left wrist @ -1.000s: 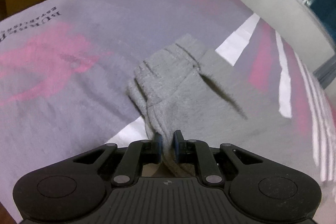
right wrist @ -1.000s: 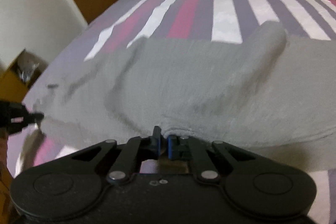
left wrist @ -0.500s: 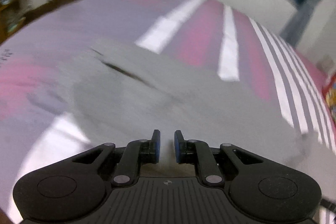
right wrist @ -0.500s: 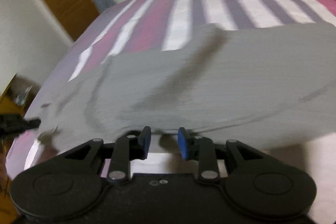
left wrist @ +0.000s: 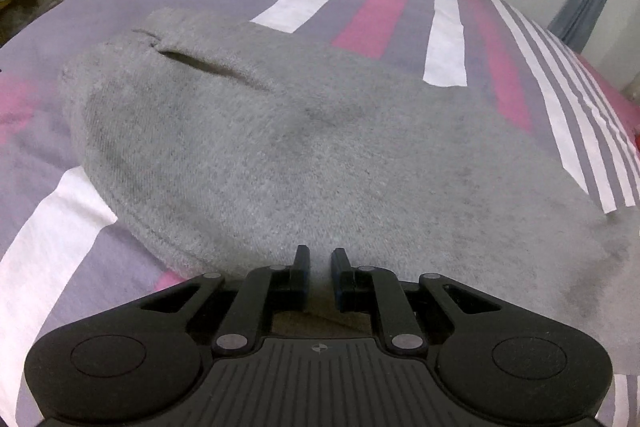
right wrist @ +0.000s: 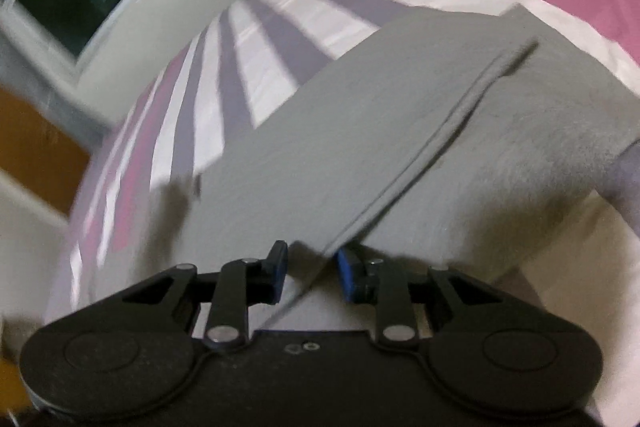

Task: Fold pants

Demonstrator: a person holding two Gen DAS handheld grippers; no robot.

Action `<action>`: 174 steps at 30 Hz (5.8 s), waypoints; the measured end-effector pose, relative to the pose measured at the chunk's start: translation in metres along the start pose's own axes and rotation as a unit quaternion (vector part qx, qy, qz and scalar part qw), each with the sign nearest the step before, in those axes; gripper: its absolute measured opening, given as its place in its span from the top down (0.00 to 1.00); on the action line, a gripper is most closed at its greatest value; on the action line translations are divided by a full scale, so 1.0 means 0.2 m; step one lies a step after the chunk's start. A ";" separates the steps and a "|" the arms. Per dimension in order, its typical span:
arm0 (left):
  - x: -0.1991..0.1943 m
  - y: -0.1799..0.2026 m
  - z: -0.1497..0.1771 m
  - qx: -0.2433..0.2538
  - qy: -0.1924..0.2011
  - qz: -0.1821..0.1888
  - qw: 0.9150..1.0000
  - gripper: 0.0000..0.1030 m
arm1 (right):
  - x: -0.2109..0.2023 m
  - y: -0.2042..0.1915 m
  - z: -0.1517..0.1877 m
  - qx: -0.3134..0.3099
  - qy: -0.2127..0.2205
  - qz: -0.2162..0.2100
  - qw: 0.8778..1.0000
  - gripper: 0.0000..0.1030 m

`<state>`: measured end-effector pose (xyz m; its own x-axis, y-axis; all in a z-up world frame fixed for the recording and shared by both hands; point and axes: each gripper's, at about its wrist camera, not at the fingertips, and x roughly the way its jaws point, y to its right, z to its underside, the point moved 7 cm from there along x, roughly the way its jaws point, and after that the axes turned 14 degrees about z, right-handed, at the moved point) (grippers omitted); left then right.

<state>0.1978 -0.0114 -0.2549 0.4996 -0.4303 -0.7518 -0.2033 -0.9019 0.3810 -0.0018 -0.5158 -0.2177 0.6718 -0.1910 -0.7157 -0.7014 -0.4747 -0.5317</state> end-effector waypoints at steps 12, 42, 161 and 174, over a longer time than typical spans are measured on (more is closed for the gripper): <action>0.01 -0.01 0.00 0.008 -0.002 0.000 1.000 0.88 | -0.31 0.03 -0.03 -0.087 0.108 0.043 0.989 0.94; 0.02 0.01 0.00 0.020 0.000 -0.008 1.000 0.88 | -0.30 0.43 -0.32 -0.045 0.141 0.116 0.982 0.95; 0.22 1.15 0.38 0.264 -0.011 0.070 0.962 0.82 | -0.32 0.63 -0.16 -0.048 0.058 0.136 0.988 0.57; 0.22 1.15 0.36 0.254 -0.016 0.071 0.965 0.82 | -0.23 0.69 -0.25 0.021 0.074 0.120 0.990 0.84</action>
<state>0.1111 -0.2402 -0.2388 0.4117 -0.5436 -0.7314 -0.6577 -0.7328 0.1744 -0.1175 -0.6167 -0.2355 0.5101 -0.4189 -0.7512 -0.8520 -0.3657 -0.3746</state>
